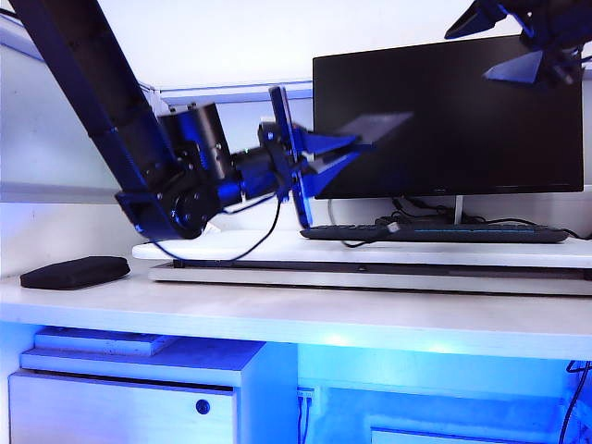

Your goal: Unplug the data cable of the portable hard drive.

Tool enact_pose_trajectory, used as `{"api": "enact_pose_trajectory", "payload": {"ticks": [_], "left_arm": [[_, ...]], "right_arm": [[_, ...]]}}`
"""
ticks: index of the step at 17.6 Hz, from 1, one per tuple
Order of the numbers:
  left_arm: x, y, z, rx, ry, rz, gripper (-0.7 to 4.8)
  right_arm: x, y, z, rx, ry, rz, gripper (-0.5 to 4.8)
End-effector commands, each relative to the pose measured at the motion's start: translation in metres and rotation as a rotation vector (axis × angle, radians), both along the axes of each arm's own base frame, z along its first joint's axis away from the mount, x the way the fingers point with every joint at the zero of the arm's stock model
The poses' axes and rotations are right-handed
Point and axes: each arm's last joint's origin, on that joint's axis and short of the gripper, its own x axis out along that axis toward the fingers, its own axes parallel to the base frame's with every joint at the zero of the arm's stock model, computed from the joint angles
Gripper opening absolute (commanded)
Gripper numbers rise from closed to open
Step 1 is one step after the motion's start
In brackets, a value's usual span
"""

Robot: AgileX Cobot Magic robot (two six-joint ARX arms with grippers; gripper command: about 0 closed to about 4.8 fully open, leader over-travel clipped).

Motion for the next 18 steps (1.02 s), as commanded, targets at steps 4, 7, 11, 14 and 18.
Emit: {"api": "enact_pose_trajectory", "payload": {"ticks": [4,7,11,14,18], "left_arm": [[-0.005,-0.019,0.041,-0.020,-0.177,-0.129,-0.06],[-0.006,-0.024,0.052,-0.028,-0.201,-0.152,-0.06],[-0.009,-0.026,0.054,-0.025,-0.208,-0.172,-0.06],[-0.016,-0.034,0.057,-0.027,-0.210,-0.216,-0.06],[-0.023,-0.039,0.066,-0.034,-0.228,-0.235,-0.06]], "right_arm": [[0.012,0.021,0.012,0.028,-0.033,0.098,4.22],[0.014,0.021,0.021,0.029,-0.058,0.098,4.21],[0.017,0.021,0.028,0.045,-0.069,0.097,3.91],[0.018,0.020,0.027,0.049,-0.063,0.075,2.97],[0.018,0.020,0.027,0.049,-0.064,0.072,2.18]]}}
